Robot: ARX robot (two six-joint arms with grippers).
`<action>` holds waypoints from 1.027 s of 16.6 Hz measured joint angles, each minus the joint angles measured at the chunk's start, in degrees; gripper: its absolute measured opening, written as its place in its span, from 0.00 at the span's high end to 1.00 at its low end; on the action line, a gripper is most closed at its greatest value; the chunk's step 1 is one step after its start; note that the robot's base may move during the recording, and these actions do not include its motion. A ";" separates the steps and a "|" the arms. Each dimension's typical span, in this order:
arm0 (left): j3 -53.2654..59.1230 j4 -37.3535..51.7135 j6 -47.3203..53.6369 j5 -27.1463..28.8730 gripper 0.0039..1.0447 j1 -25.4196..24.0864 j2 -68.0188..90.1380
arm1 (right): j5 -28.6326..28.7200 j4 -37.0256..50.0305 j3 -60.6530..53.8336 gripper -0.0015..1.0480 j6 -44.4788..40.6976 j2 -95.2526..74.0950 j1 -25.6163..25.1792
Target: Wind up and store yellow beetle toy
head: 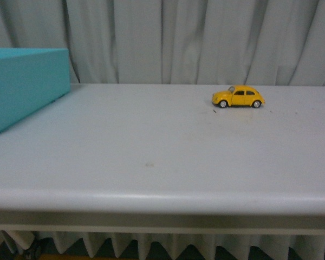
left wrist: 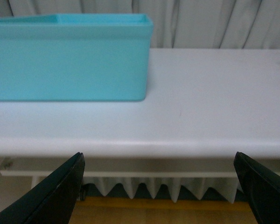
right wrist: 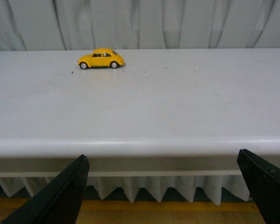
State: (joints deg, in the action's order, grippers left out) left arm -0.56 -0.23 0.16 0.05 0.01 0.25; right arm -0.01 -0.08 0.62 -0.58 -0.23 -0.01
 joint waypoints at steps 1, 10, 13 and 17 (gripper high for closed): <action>0.00 0.07 0.00 0.00 0.06 0.00 0.00 | -0.02 -0.15 0.00 0.06 0.00 0.04 0.00; 0.00 0.22 0.00 -0.02 0.06 0.00 0.00 | 0.00 0.02 0.00 0.06 0.00 0.02 0.00; 0.00 0.13 0.00 -0.02 0.06 0.00 0.00 | 0.00 -0.09 0.00 0.06 0.00 0.02 0.00; 0.00 0.11 0.00 -0.04 0.06 0.00 0.00 | -0.02 -0.11 0.00 0.06 0.00 0.02 0.00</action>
State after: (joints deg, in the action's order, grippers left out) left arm -0.56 -0.12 0.16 0.01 0.01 0.25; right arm -0.03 -0.19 0.62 -0.58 -0.21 -0.01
